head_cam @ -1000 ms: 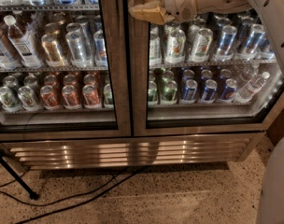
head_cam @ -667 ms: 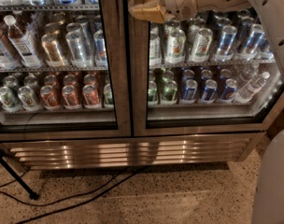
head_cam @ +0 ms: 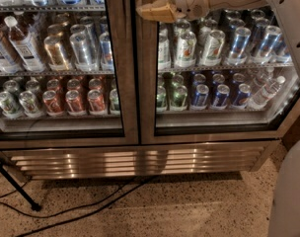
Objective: Open right fridge door
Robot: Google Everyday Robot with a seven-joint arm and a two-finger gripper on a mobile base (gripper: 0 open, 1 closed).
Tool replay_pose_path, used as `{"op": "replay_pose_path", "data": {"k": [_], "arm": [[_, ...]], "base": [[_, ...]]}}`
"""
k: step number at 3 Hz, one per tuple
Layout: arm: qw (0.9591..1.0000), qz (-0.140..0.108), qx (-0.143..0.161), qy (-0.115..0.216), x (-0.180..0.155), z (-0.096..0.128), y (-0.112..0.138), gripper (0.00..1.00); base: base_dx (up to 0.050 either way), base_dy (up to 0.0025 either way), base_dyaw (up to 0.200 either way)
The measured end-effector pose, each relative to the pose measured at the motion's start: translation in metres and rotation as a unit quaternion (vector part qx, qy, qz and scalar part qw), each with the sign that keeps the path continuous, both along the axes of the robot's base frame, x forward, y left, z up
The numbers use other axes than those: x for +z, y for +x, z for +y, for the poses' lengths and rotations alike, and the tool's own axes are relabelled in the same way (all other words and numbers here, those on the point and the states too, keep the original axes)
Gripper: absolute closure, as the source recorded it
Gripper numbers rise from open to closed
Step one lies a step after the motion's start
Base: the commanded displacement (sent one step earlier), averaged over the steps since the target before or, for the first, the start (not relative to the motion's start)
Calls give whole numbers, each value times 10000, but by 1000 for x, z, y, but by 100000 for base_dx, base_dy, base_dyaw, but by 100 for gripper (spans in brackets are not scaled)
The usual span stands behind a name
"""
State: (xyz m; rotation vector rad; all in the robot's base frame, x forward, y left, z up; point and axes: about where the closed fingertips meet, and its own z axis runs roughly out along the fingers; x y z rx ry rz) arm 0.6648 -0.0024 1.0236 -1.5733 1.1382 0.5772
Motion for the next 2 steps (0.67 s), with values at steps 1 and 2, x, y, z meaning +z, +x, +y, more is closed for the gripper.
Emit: {"op": "replay_pose_path", "data": {"k": [1,2], "arm": [[10000,-3,-49,-4,1,1,0,100],[9998,-143,-146,-50,5,-4,3,100]], "base": [[0,0,0],[0,0,0]]}}
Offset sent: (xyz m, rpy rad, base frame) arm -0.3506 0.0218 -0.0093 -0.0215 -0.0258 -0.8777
